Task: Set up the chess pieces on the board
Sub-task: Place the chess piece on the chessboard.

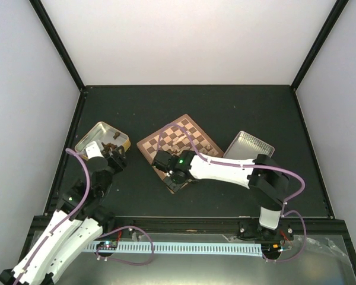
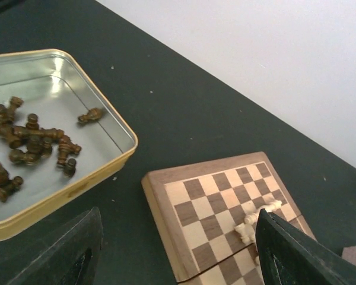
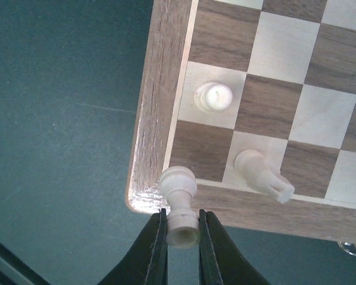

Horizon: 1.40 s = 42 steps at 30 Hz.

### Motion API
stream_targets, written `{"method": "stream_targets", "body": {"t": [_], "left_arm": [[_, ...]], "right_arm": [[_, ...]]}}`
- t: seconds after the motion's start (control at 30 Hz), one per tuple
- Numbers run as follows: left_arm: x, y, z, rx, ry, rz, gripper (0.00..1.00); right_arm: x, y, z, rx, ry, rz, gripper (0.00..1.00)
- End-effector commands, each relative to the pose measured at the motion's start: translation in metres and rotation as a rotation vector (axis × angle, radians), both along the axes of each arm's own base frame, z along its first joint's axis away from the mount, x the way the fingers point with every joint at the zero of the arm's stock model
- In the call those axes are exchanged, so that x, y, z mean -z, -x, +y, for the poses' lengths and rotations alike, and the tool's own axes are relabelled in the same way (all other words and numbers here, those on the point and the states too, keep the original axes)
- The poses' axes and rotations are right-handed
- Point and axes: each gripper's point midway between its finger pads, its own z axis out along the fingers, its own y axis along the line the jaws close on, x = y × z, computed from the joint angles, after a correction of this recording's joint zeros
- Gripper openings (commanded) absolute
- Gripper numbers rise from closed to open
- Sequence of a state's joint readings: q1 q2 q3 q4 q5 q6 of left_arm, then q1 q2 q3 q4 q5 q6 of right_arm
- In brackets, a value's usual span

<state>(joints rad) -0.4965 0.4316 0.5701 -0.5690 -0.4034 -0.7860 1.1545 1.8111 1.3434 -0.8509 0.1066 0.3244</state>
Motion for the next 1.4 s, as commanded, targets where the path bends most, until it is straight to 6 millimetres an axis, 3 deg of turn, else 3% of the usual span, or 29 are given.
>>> {"method": "stream_targets", "body": {"t": [0.0, 0.4, 0.57, 0.83, 0.97, 1.2, 1.37], "left_arm": [[-0.020, 0.008, 0.024, -0.084, -0.061, -0.040, 0.72], [-0.017, 0.011, 0.028, -0.096, -0.070, -0.040, 0.73], [-0.018, 0.011, 0.027, -0.093, -0.067, -0.042, 0.73], [-0.019, 0.012, 0.026, -0.087, -0.061, -0.045, 0.74], [-0.018, 0.012, 0.025, -0.082, -0.059, -0.044, 0.74], [-0.018, 0.012, 0.025, -0.078, -0.056, -0.040, 0.74], [-0.018, 0.012, 0.024, -0.073, -0.056, -0.039, 0.74]], "right_arm": [[0.001, -0.008, 0.001, 0.019, 0.047, -0.027, 0.03], [0.016, -0.017, 0.002, 0.013, 0.119, -0.046, 0.11], [0.015, -0.018, 0.002, 0.022, 0.120, -0.054, 0.22], [0.005, -0.018, 0.010, 0.031, 0.056, -0.050, 0.26], [-0.001, -0.018, 0.013, 0.039, 0.018, -0.054, 0.24], [0.007, -0.017, 0.014, 0.048, 0.019, -0.048, 0.14], [0.008, -0.020, 0.016, 0.055, 0.011, -0.057, 0.13]]}}
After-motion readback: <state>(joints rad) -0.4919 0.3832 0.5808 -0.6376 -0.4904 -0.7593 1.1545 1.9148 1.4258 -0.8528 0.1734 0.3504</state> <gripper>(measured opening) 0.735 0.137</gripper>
